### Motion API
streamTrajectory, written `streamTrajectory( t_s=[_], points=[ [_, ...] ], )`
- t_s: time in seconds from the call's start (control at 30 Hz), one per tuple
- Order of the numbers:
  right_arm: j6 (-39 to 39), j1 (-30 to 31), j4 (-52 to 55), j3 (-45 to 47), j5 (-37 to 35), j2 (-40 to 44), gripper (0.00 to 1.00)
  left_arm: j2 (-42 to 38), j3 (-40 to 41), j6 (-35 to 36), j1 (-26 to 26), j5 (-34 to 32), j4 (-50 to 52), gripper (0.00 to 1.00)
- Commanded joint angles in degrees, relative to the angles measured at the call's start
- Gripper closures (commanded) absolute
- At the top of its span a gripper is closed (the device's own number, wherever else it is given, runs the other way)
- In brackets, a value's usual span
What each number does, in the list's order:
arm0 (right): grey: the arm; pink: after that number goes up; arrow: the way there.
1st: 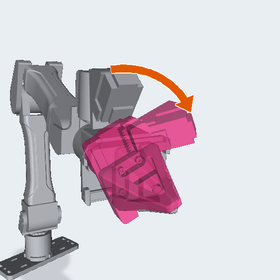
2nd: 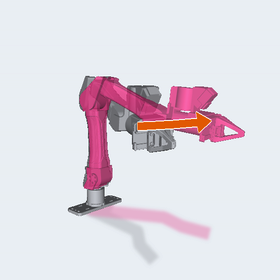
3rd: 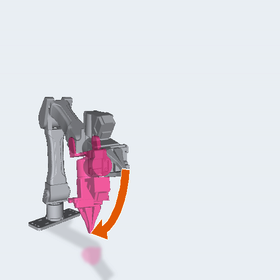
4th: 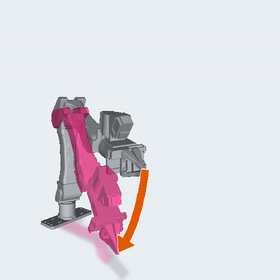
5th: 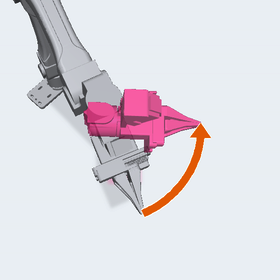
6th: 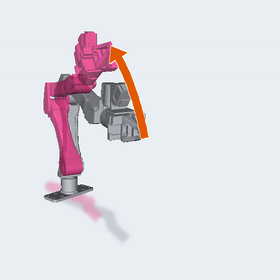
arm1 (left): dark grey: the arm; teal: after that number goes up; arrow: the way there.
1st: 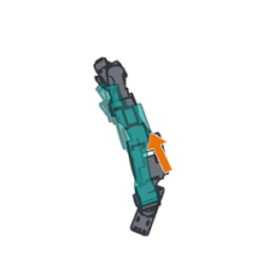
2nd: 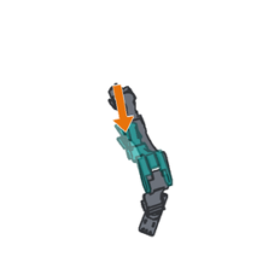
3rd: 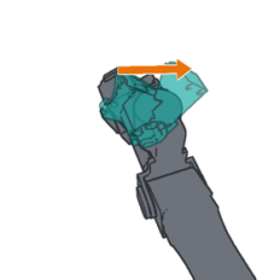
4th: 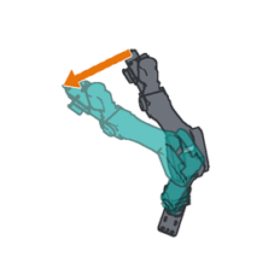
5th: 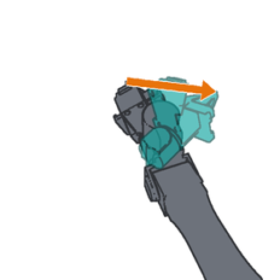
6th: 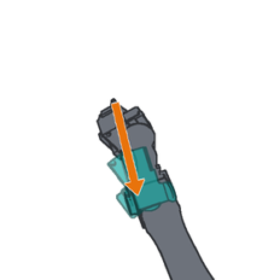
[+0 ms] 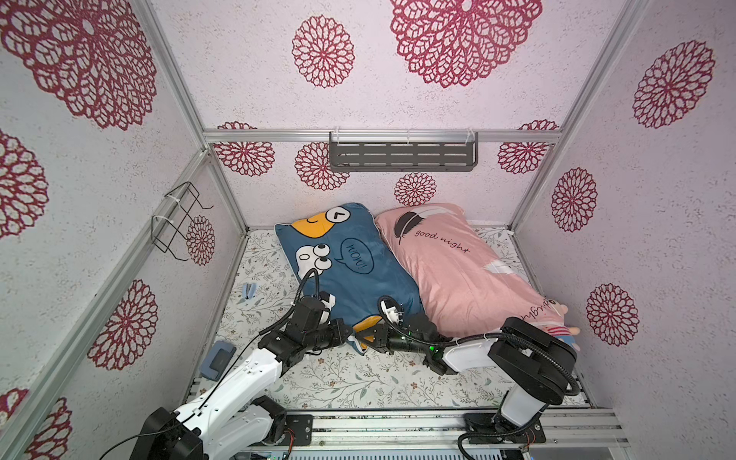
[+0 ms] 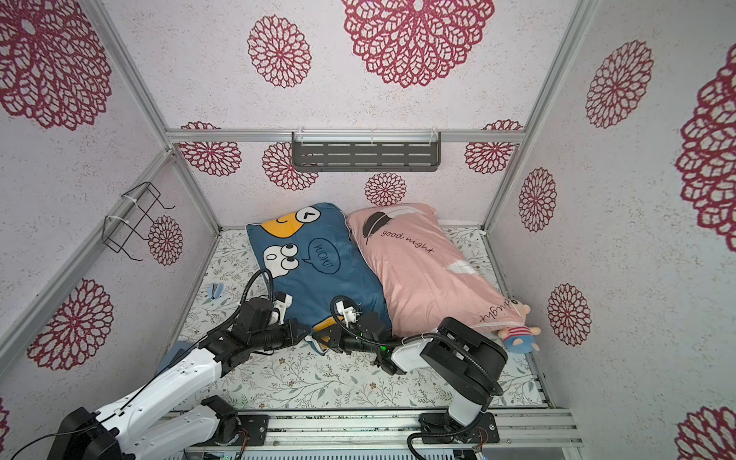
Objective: Zip up pillowcases
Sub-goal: Zip the zipper on the pillowcase.
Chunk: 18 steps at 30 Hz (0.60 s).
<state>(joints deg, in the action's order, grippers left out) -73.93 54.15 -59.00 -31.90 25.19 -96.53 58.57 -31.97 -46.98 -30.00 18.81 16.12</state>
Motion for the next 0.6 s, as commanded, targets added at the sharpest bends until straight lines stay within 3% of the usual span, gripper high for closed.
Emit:
streamTrajectory(
  t_s=[0.0,0.57],
  points=[
    [1.51,0.0,-1.14,-0.97,-0.27,0.56,0.78,0.15,-0.16,-0.2,0.38,0.82,-1.97,1.0],
    [2.39,0.12,1.05,-2.77,-0.56,-0.56,0.82,-0.03,-0.38,-0.13,0.38,1.14,-1.91,1.0]
  ],
)
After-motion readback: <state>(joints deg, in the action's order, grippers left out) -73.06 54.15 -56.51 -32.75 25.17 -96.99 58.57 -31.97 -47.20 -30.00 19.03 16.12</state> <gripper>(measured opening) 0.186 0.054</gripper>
